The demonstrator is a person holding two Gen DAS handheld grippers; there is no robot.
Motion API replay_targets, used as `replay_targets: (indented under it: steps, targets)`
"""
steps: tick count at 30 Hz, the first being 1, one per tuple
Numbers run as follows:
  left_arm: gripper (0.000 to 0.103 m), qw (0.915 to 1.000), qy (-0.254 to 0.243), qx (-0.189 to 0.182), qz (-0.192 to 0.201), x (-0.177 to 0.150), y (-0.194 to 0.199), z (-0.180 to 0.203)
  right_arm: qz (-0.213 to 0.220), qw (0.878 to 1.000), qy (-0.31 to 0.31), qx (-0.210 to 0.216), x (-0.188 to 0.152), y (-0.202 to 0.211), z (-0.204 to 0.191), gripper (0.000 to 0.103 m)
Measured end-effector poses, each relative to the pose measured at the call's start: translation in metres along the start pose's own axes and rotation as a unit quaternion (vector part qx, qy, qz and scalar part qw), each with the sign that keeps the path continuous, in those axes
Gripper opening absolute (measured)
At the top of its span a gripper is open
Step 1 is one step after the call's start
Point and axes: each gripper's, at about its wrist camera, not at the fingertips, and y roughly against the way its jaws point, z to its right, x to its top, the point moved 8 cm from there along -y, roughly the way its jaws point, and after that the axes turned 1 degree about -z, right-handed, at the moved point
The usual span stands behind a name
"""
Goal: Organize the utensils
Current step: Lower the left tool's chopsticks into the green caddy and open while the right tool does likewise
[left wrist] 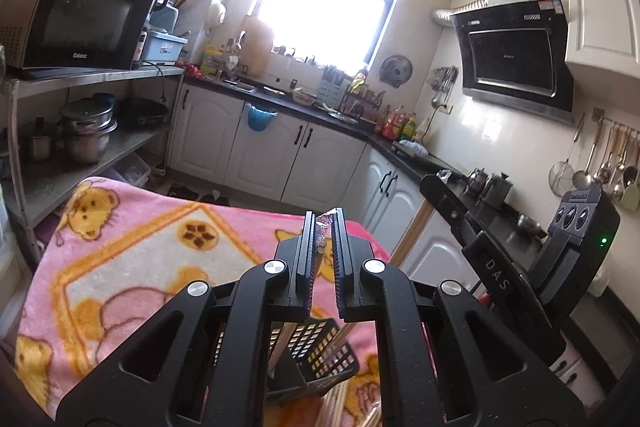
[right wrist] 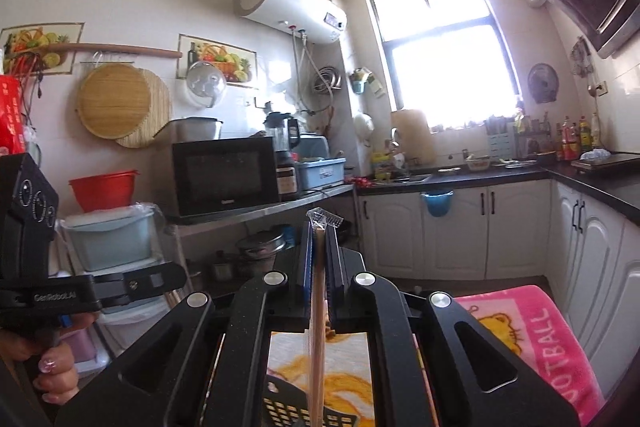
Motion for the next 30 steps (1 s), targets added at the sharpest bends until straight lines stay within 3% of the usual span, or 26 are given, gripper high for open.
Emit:
replay_targets:
  steps: [12, 16, 26, 28, 30]
  targets:
    - [0.005, 0.9994, 0.011, 0.016, -0.029, -0.040, -0.020, -0.010, 0.003, 1.000, -0.015, -0.002, -0.030, 0.000, 0.003, 0.007]
    - [0.005, 0.9990, 0.012, 0.023, -0.037, -0.047, -0.024, -0.012, -0.009, 1.000, -0.022, -0.005, -0.040, -0.001, 0.004, 0.030]
    - [0.005, 0.9980, 0.017, 0.035, -0.050, -0.066, -0.025, -0.021, -0.052, 0.998, -0.040, -0.014, -0.061, 0.014, 0.011, 0.049]
    - [0.011, 0.9978, 0.019, 0.036, -0.051, -0.069, -0.023, -0.023, -0.063, 0.997, -0.041, -0.020, -0.065, 0.018, 0.013, 0.053]
    - [0.028, 0.9976, 0.021, 0.040, -0.052, -0.071, -0.021, -0.024, -0.076, 0.996, -0.040, -0.028, -0.069, 0.021, 0.016, 0.054]
